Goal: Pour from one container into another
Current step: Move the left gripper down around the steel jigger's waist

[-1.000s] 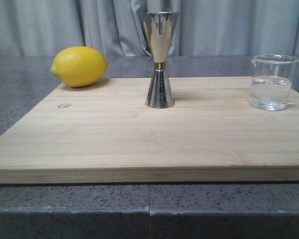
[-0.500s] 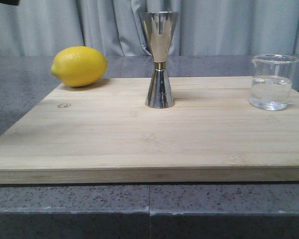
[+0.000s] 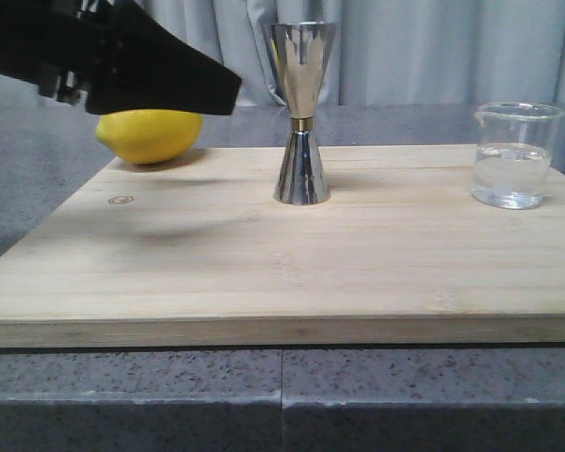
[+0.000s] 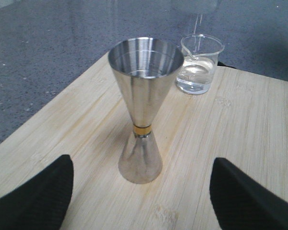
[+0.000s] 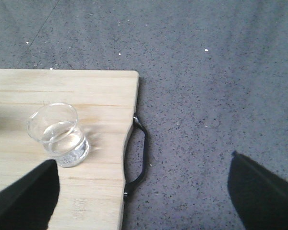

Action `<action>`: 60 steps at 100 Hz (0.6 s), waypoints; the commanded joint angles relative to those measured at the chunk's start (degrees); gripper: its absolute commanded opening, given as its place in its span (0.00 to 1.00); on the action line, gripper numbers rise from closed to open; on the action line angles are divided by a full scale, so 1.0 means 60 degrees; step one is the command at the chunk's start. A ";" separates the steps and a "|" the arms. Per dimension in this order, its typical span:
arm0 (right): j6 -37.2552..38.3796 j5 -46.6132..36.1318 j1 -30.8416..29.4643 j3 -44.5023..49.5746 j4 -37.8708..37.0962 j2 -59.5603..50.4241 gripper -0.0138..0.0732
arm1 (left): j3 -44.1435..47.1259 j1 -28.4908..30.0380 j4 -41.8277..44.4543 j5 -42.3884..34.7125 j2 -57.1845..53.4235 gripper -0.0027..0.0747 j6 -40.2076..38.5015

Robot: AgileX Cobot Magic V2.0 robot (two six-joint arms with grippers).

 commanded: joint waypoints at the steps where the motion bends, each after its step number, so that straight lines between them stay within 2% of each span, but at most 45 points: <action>1: -0.0120 -0.0692 0.0035 -0.0330 0.0071 0.0063 0.90 | -0.0516 -0.0325 -0.0843 0.0305 0.0102 0.74 0.0314; 37: -0.0120 -0.0708 0.0035 -0.0330 0.0071 0.0063 0.90 | -0.1906 -0.1067 -0.0868 0.0286 0.1623 0.74 0.0329; 60: -0.0120 -0.0797 0.0035 -0.0330 0.0071 0.0063 0.90 | -0.2282 -0.1267 -0.0868 0.0333 0.2198 0.74 0.0329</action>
